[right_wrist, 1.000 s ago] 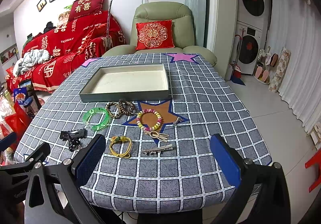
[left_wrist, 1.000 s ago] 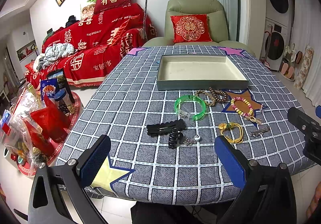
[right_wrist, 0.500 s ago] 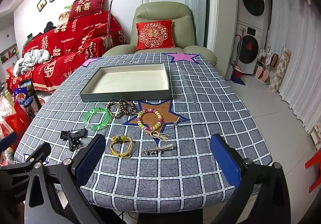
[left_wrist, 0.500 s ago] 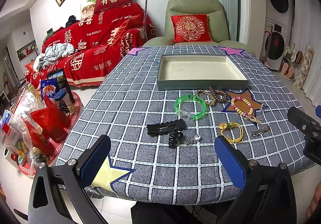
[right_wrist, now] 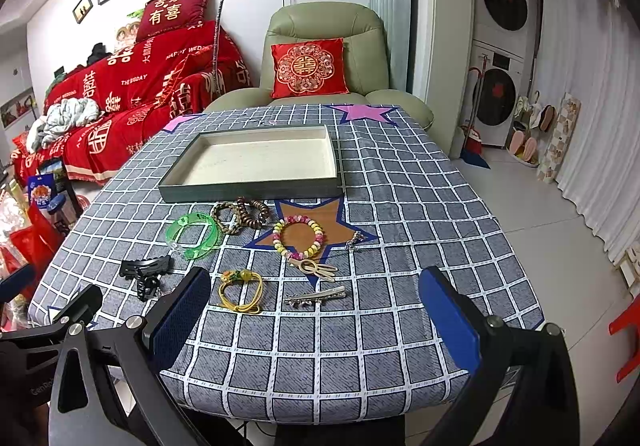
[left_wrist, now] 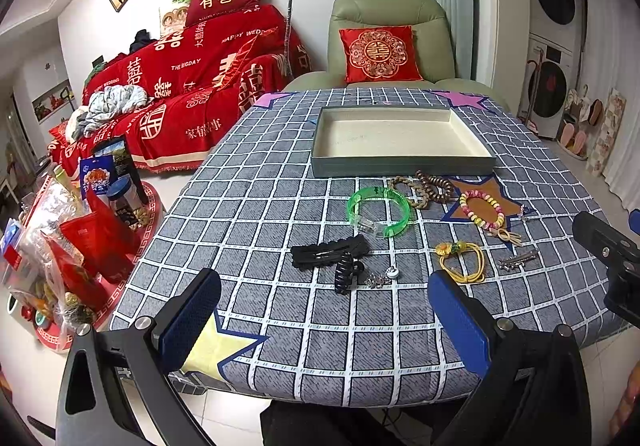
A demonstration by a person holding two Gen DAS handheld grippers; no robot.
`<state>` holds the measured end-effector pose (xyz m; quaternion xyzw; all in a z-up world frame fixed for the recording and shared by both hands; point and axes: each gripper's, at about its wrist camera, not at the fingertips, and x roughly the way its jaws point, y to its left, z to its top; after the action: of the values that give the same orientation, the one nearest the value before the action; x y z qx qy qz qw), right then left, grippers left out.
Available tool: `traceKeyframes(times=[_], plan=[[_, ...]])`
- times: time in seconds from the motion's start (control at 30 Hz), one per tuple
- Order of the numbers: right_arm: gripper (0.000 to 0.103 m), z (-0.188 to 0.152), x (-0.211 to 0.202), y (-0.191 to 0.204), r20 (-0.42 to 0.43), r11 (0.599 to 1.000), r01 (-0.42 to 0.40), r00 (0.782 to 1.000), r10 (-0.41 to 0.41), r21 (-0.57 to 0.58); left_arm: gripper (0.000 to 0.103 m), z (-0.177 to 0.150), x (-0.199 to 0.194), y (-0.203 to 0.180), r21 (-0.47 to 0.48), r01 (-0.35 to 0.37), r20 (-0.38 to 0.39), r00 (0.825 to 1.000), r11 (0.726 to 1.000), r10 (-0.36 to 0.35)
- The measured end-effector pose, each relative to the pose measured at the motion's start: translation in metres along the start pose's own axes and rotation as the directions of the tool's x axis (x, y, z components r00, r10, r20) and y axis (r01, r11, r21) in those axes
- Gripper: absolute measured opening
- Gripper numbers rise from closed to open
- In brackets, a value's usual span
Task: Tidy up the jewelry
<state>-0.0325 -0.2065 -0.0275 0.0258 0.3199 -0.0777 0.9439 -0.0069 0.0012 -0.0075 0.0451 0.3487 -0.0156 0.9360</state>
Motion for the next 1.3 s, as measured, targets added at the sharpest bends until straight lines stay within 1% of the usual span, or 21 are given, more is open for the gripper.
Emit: traceKeyframes(times=[0.23,0.37,0.47,0.63,0.77,0.9,0.97,1.13,1.23,1.3], plan=[[0.103,-0.008,0.009,0.004,-0.026,1.000,-0.002,1.000,0.002,-0.002,0.103,0.001,0.007,-0.002,-0.001,0.007,-0.022,1.000,1.000,-0.007],[0.103,-0.005,0.017,-0.005,-0.053,1.000,-0.004,0.999,0.004,0.004,0.103,0.005,0.018,0.002,-0.002,0.009,-0.047,0.999,1.000,-0.009],[0.103,-0.001,0.025,-0.014,-0.079,1.000,-0.006,0.997,0.007,0.017,0.103,0.010,0.029,0.008,-0.014,0.022,-0.073,0.997,1.000,-0.023],[0.103,0.007,0.047,-0.033,-0.132,1.000,0.005,0.991,-0.002,0.027,0.103,0.023,0.056,0.015,-0.047,0.072,-0.130,0.988,0.996,-0.078],[0.103,0.015,0.069,-0.042,-0.179,1.000,0.010,0.984,-0.007,0.017,0.103,0.038,0.078,0.016,-0.057,0.080,-0.157,0.984,0.995,-0.088],[0.103,0.026,0.095,-0.041,-0.216,1.000,-0.012,0.976,0.010,-0.009,0.103,0.054,0.106,0.013,-0.068,0.117,-0.193,0.973,0.991,-0.129],[0.103,0.032,0.108,-0.037,-0.231,0.999,-0.026,0.973,0.018,-0.031,0.103,0.062,0.121,0.010,-0.065,0.150,-0.213,0.964,0.986,-0.161],[0.103,0.042,0.146,-0.029,-0.286,0.994,-0.058,0.958,0.030,-0.090,0.103,0.072,0.153,0.002,-0.051,0.168,-0.263,0.949,0.984,-0.176],[0.103,0.046,0.167,-0.024,-0.315,0.990,-0.064,0.949,0.020,-0.128,0.103,0.077,0.169,-0.004,-0.032,0.173,-0.287,0.942,0.984,-0.175],[0.100,0.048,0.180,-0.023,-0.335,0.988,-0.073,0.942,0.022,-0.140,0.103,0.079,0.178,-0.008,-0.018,0.176,-0.298,0.939,0.984,-0.173]])
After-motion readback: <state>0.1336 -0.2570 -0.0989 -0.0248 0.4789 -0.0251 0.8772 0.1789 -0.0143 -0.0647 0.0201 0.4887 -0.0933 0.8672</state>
